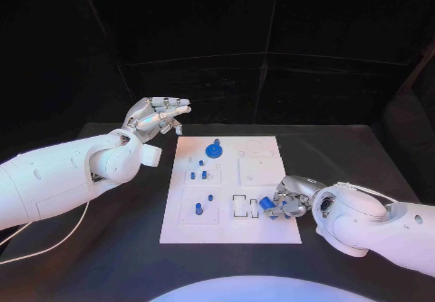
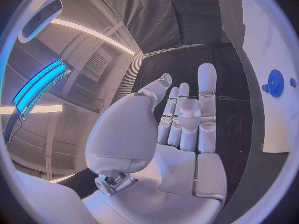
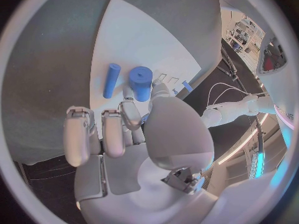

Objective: Assemble the parts on the task board

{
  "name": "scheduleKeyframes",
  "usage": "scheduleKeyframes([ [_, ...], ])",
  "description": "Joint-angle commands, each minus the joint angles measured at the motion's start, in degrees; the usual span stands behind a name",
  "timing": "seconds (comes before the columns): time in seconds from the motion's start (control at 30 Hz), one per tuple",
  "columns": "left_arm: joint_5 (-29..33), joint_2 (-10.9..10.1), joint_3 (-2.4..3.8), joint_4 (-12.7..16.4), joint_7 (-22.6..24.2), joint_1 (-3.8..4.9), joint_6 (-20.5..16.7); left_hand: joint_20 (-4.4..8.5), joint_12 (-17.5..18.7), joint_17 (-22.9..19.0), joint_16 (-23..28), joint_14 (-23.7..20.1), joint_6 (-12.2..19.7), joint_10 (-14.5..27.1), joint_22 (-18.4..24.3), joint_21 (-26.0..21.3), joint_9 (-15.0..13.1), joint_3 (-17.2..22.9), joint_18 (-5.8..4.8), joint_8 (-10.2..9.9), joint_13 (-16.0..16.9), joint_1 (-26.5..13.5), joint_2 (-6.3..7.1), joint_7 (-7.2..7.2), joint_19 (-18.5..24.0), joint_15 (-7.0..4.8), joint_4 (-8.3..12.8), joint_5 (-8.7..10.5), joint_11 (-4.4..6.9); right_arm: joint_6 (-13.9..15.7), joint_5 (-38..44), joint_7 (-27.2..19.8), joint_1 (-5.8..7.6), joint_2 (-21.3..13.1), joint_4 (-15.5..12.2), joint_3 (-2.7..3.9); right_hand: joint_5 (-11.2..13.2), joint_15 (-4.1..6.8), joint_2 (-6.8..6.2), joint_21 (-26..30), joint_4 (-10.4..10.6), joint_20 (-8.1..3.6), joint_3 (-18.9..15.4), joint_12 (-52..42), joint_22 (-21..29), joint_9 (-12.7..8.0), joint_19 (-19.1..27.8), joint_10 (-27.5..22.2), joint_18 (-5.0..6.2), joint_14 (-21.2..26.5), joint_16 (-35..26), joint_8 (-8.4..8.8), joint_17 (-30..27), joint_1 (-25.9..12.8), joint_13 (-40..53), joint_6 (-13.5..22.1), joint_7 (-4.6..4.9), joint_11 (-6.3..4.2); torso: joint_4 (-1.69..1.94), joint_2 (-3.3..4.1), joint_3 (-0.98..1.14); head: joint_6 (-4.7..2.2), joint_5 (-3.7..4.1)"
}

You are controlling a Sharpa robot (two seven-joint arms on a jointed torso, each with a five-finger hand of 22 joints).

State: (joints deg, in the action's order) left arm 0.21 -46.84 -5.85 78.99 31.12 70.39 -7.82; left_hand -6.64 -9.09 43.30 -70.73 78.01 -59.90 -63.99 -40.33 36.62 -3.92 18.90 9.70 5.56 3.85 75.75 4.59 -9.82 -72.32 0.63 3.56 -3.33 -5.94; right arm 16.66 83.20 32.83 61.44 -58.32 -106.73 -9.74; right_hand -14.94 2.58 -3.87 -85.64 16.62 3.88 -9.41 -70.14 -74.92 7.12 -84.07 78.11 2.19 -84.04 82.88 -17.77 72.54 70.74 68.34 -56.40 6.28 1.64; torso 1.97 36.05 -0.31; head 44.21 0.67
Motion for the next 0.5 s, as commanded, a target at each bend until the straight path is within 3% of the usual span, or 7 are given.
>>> scheduleKeyframes([
  [0.03, 0.3, -0.1, 0.04, 0.2, 0.1, 0.08, 0.8, 0.23, -0.3, 0.0, 0.2, -0.4, -0.4, -0.4, 0.0, -0.2, 0.1, -0.2, 0.81, 0.3, -0.1, -0.1, -0.31, -0.12, 0.0, 0.13, 0.1, -0.05, 0.1, -1.6, 0.9, 0.6, -0.22, 0.6, 0.7, -0.06, -0.6, -0.22, 0.85, -0.2, -0.1, 0.23, -0.2, -0.3, -9.2, -0.1, -1.1, 0.5, -0.44, -3.0, 0.3, -0.18, 0.1, 0.1, 0.2, 0.3, -0.11, -0.05, 0.06, -0.05, -0.03, 0.04, -0.02],
  [0.33, 0.3, -0.2, 0.03, 0.2, -0.1, 0.08, 1.1, 0.23, -0.3, 0.0, 0.2, -0.4, -0.4, -0.3, 0.1, -0.2, 0.1, -0.2, 0.81, 0.3, -0.1, -0.1, -0.25, -0.14, 0.0, 0.13, 0.1, -0.05, 0.09, -2.0, 0.7, 0.9, -0.47, 2.1, 2.0, -0.05, -2.5, -0.03, 2.22, -0.2, -0.1, 0.11, -0.4, -0.6, -9.2, 0.2, -1.1, 0.7, -0.44, -3.0, 0.4, -1.02, 0.4, 1.0, 1.0, -0.6, -0.44, -0.32, 0.1, -0.05, -0.02, 0.38, -0.51],
  [0.5, 0.3, -0.3, 0.03, 0.3, -0.2, 0.08, 1.2, 0.23, -0.3, 0.0, 0.2, -0.4, -0.4, -0.3, 0.1, -0.2, 0.1, -0.2, 0.81, 0.3, -0.1, -0.1, -0.25, -0.14, 0.0, 0.13, 0.1, -0.05, 0.09, 1.0, 0.4, 1.0, -0.55, 1.9, 1.6, -0.05, -5.7, 0.3, 3.57, -0.3, -0.5, -0.16, -0.2, -1.6, -9.4, 0.7, -1.3, 1.5, -0.5, -3.1, 0.6, -1.63, 0.9, 2.8, 2.3, -1.8, -0.89, -0.74, -0.01, -0.09, -0.05, 0.33, -0.61],
])
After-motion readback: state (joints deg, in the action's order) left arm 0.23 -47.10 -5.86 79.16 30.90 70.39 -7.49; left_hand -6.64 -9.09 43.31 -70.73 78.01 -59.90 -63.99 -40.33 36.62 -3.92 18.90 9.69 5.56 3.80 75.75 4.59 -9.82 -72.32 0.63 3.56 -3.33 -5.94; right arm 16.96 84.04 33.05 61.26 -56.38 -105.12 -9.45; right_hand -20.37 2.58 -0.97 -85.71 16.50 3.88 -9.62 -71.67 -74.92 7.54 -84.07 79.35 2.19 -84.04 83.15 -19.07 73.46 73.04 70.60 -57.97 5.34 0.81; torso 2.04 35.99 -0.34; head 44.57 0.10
